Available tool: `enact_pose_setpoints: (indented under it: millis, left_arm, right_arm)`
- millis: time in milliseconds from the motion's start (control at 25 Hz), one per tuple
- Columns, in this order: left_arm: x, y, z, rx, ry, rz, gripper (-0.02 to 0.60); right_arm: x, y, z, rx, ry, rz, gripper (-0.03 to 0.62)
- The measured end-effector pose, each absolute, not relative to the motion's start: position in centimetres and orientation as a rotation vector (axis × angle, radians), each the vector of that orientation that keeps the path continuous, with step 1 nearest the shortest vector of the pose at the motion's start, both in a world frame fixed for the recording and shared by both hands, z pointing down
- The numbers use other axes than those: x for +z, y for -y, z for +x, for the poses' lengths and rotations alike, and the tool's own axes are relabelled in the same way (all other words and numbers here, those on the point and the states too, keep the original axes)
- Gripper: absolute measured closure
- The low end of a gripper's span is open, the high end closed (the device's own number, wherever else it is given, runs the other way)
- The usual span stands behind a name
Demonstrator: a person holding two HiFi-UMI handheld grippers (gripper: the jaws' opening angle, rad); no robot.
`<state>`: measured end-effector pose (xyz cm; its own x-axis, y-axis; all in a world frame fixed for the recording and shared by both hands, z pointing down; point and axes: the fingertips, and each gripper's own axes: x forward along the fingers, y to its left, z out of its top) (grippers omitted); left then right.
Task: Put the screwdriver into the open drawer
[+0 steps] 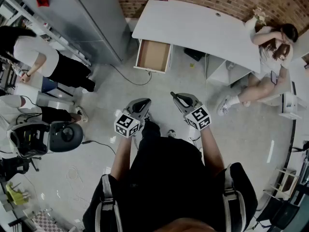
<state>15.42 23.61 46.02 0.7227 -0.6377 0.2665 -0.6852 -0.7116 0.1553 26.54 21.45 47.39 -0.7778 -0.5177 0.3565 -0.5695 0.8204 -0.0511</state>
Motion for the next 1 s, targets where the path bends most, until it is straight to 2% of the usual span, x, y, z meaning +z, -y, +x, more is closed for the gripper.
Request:
enact_pose_setpoints:
  millis: [680,1000]
  left_arm:
    - [45.7,-16.5,12.9,0.271,1.005,2.691,0.558]
    - [45.8,-11.5,8.5,0.252,0.978,2.692,0.558]
  right_arm:
    - [47.9,-15.4,23.5,0.237,2.63,0.84,0.476]
    - [48.5,-10.7,20.1,0.234,2.587,0.872,0.476]
